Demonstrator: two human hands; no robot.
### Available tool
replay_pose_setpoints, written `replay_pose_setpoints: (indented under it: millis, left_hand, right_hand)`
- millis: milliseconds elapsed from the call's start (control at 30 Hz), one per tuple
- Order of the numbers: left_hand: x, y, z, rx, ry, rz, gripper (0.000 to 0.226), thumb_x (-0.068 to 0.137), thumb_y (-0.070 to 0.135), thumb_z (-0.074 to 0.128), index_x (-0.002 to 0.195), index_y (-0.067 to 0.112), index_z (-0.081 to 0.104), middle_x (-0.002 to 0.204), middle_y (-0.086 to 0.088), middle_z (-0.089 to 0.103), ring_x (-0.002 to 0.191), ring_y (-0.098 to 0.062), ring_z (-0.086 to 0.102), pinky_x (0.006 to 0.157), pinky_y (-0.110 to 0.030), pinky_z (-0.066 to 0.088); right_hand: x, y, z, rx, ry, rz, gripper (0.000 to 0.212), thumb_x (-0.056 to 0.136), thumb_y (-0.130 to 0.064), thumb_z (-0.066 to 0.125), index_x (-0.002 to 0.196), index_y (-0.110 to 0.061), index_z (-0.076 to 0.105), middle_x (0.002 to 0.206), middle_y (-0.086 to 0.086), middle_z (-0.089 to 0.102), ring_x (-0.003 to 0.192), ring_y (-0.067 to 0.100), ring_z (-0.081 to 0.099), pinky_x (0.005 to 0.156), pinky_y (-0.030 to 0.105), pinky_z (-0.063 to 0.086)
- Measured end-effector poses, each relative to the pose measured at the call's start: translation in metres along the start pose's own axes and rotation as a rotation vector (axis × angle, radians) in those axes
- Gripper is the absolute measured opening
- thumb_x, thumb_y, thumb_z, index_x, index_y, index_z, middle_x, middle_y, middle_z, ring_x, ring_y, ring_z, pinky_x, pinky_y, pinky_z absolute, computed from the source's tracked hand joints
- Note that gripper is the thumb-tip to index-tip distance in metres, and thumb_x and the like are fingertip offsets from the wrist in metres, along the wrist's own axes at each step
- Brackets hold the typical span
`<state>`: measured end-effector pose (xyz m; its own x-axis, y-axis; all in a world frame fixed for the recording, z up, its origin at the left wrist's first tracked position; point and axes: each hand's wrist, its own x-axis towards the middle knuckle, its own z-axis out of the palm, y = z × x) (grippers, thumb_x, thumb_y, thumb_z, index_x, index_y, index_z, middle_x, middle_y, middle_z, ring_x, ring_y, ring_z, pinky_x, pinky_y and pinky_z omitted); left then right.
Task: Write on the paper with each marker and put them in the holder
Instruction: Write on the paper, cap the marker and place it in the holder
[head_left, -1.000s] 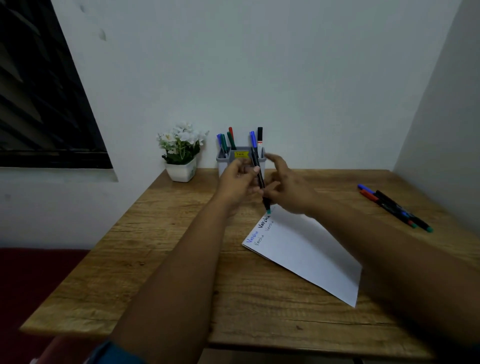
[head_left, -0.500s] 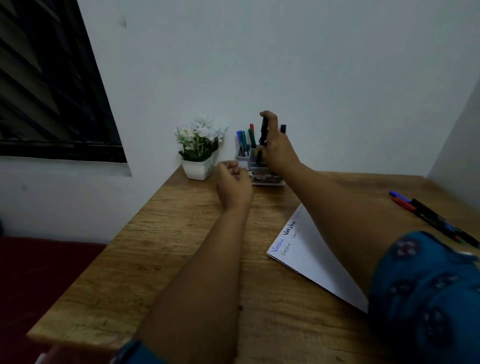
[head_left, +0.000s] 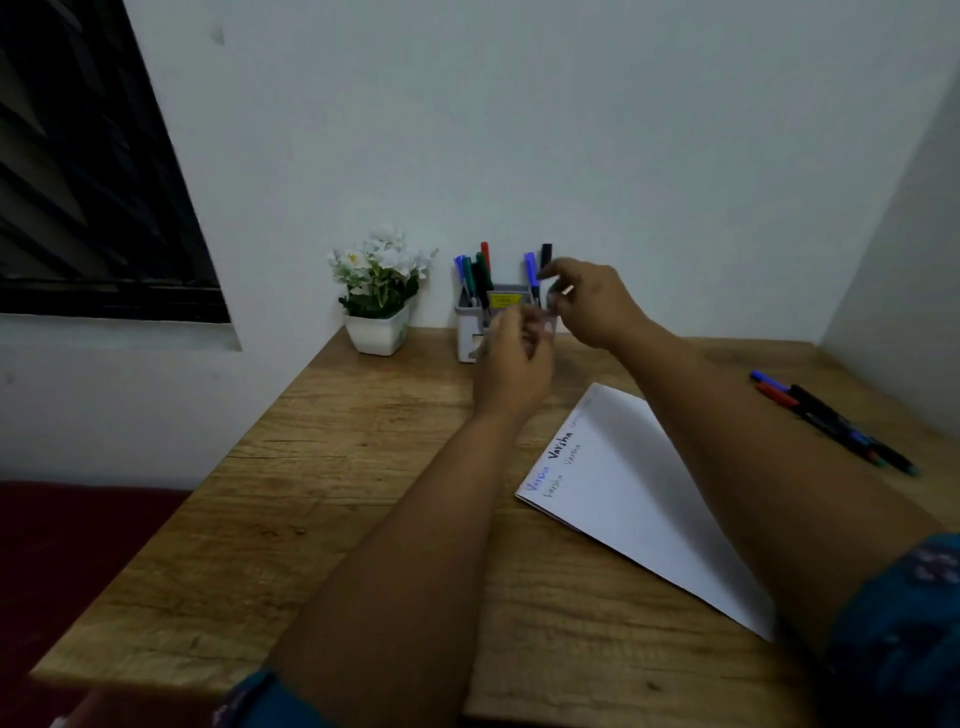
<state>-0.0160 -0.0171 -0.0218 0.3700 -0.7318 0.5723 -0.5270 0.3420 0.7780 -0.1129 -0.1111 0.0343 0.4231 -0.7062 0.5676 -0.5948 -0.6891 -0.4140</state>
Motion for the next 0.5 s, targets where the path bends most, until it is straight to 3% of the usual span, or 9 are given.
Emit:
replay_pose_setpoints:
  millis: [67,133,267,367,500]
  left_hand:
    - [-0.009,0.011,0.012,0.104,-0.103,0.142,0.015,0.093,0.03,0.055,0.093,0.016,0.059,0.099,-0.001,0.058,0.086,-0.017,0.058,0.071,-0.031,0.05]
    - [-0.021,0.018,0.023,0.206,-0.23,0.248,0.013,0.092,0.029,0.058,0.09,0.016,0.059,0.097,-0.001,0.057,0.09,-0.019,0.055,0.071,-0.03,0.045]
    - [-0.042,0.025,0.035,0.238,-0.37,0.278,0.008,0.088,0.029,0.063,0.09,0.021,0.062,0.102,0.005,0.059,0.098,-0.015,0.052,0.077,-0.03,0.045]
    - [-0.049,0.033,0.037,0.184,-0.391,0.273,0.009,0.087,0.029,0.065,0.092,0.022,0.063,0.102,0.008,0.058,0.094,-0.012,0.053,0.075,-0.025,0.039]
    - [-0.051,0.036,0.037,0.19,-0.412,0.305,0.01,0.087,0.028,0.066,0.093,0.021,0.062,0.102,0.006,0.058,0.093,-0.012,0.053,0.074,-0.023,0.036]
  right_hand:
    - [-0.03,0.016,-0.023,-0.103,-0.105,0.079,0.02,0.089,-0.012,0.064,0.108,-0.011,0.07,0.097,0.007,0.068,0.087,0.022,0.063,0.079,0.025,0.045]
    - [-0.059,0.041,-0.045,-0.242,-0.19,0.187,0.016,0.088,-0.018,0.065,0.102,-0.015,0.071,0.096,0.002,0.066,0.089,0.019,0.061,0.079,0.029,0.048]
    - [-0.101,0.092,-0.093,-0.495,-0.273,0.484,0.017,0.089,-0.011,0.059,0.104,-0.01,0.068,0.108,0.01,0.065,0.105,0.029,0.062,0.08,0.03,0.044]
    - [-0.128,0.121,-0.113,-0.52,-0.189,0.598,0.024,0.079,-0.011,0.072,0.101,-0.004,0.068,0.098,0.008,0.063,0.094,0.029,0.062,0.077,0.028,0.045]
    - [-0.143,0.134,-0.111,-0.433,-0.073,0.682,0.011,0.085,-0.006,0.061,0.095,-0.004,0.066,0.084,0.012,0.061,0.074,0.026,0.058,0.067,0.033,0.049]
